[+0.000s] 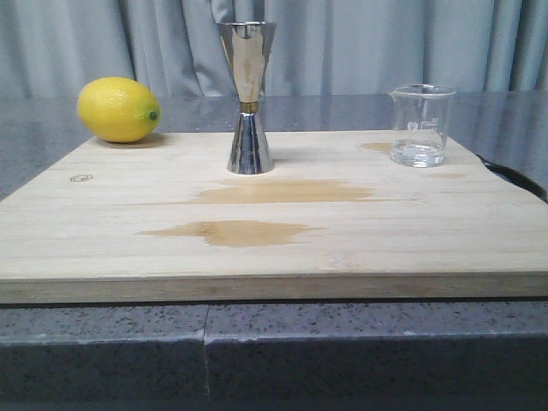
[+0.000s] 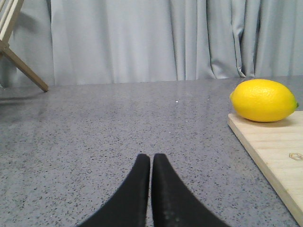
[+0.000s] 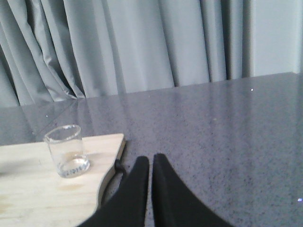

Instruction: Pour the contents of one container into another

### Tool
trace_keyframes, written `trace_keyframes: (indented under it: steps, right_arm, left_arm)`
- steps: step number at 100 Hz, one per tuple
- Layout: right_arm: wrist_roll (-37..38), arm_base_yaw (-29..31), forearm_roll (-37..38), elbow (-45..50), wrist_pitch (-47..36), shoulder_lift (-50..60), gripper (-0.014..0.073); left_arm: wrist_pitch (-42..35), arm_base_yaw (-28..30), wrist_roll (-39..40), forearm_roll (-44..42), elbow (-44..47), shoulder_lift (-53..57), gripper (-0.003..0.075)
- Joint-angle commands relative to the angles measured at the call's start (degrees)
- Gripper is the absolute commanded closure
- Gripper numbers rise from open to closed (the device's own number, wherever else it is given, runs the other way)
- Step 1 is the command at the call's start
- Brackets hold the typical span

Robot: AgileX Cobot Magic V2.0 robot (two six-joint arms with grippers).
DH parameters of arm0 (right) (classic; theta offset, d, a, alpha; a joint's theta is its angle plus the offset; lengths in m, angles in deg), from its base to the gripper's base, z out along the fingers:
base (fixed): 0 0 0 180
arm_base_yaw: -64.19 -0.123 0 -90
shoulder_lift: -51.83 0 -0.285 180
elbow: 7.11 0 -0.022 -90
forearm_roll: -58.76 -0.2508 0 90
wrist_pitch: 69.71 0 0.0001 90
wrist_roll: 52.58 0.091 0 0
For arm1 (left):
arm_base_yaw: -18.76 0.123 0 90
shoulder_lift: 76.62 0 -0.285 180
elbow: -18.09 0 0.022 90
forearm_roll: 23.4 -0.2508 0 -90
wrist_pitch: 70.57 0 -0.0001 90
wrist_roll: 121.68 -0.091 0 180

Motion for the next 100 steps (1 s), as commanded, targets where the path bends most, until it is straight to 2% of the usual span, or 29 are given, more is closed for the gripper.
trace_keyframes:
  steps: [1,14,21,61,66,71,78,100]
  right_arm:
    - [0.0,0.9,-0.1,2.5,-9.5,1.3,0.0629]
    - [0.0,2.3,-0.2,8.3,-17.0,1.3,0.0629]
    - [0.0,2.4,-0.2,7.6,-14.1,1.3,0.0629]
    - [-0.1,2.4,-1.1,7.9,-14.5,1.3,0.0629]
    - [-3.0,2.4,-4.1,7.9,-14.5,1.3,0.0629]
    - [-10.5,2.4,-8.6,7.9,-14.5,1.3,0.0629]
    - [-16.2,2.4,-12.3,7.9,-14.7,1.3,0.0629]
    - [-16.3,2.4,-12.4,7.9,-15.8,1.3,0.0629]
  left_arm:
    - [-4.7,0.1,0.4,0.0,0.3,1.4,0.0739]
    - [-4.7,0.1,0.4,0.0,0.3,1.4,0.0739]
    - [-4.7,0.1,0.4,0.0,0.3,1.4,0.0739]
    - [-4.7,0.1,0.4,0.0,0.3,1.4,0.0739]
    - [-4.7,0.1,0.4,0.0,0.3,1.4,0.0739]
    - [-4.7,0.1,0.4,0.0,0.3,1.4,0.0739]
    - [-4.7,0.1,0.4,0.0,0.3,1.4,0.0739]
    - [-4.7,0.1,0.4,0.0,0.3,1.4,0.0739]
